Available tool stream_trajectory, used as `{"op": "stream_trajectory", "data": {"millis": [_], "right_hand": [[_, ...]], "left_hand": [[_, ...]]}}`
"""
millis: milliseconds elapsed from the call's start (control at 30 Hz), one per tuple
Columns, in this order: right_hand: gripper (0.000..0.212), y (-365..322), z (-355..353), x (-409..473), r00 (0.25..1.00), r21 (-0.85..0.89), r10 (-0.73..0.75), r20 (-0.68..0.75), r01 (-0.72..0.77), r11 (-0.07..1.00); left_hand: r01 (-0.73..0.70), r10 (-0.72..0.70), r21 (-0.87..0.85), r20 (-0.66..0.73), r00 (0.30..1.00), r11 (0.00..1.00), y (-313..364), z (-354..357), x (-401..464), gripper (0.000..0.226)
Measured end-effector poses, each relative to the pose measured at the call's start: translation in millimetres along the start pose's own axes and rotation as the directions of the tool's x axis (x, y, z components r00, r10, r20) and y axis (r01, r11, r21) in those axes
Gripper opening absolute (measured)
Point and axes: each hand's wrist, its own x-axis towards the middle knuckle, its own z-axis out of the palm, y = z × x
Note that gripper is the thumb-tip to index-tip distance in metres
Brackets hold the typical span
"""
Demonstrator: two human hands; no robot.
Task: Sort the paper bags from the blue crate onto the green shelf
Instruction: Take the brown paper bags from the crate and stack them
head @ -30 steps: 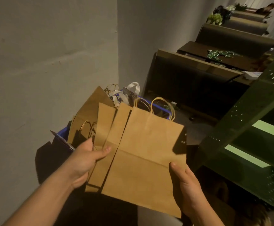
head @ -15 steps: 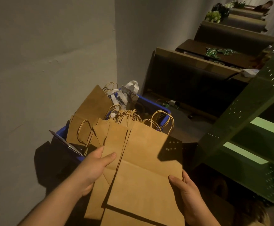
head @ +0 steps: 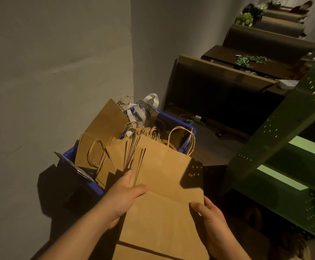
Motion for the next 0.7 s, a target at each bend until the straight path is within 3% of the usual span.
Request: {"op": "stream_trajectory", "data": {"millis": [100,233,367,467,533,600,700], "right_hand": [[0.033,2.5,4.6,-0.5,0.999,0.054,0.036,0.027,-0.038,0.998],[0.040,3.1,5.9,4.3,1.000,0.102,-0.001,0.028,-0.002,0.995],[0.043,0.7,9.1,10.4,0.998,0.112,-0.064,-0.002,0.064,0.992],[0.043,-1.6,10.5,12.9,0.996,0.114,-0.086,-0.020,0.088,0.990],[0.046,-0.7,10.9,14.6,0.995,0.103,-0.097,-0.033,0.100,0.990],[0.045,0.9,12.4,14.3,0.994,0.104,-0.107,-0.036,0.110,0.989],[0.044,4.4,14.2,15.2,0.995,0.108,-0.092,-0.049,0.097,0.989]], "left_hand": [[-0.008,0.008,0.003,0.029,1.000,1.000,4.8,-2.5,3.0,0.104],[-0.037,0.037,0.088,-0.001,0.999,0.995,12.2,-1.5,10.9,0.087],[-0.085,0.104,0.195,-0.088,0.991,0.977,40.0,-12.3,19.0,0.050],[-0.098,0.130,0.158,-0.208,0.970,0.983,67.4,-35.2,34.1,0.034],[-0.104,0.181,0.236,-0.335,0.925,0.966,79.4,-56.5,46.8,0.031],[-0.084,0.287,0.410,-0.465,0.837,0.908,86.3,-76.7,57.0,0.033],[0.007,0.411,0.610,-0.543,0.732,0.792,86.7,-105.6,74.9,0.052]]}}
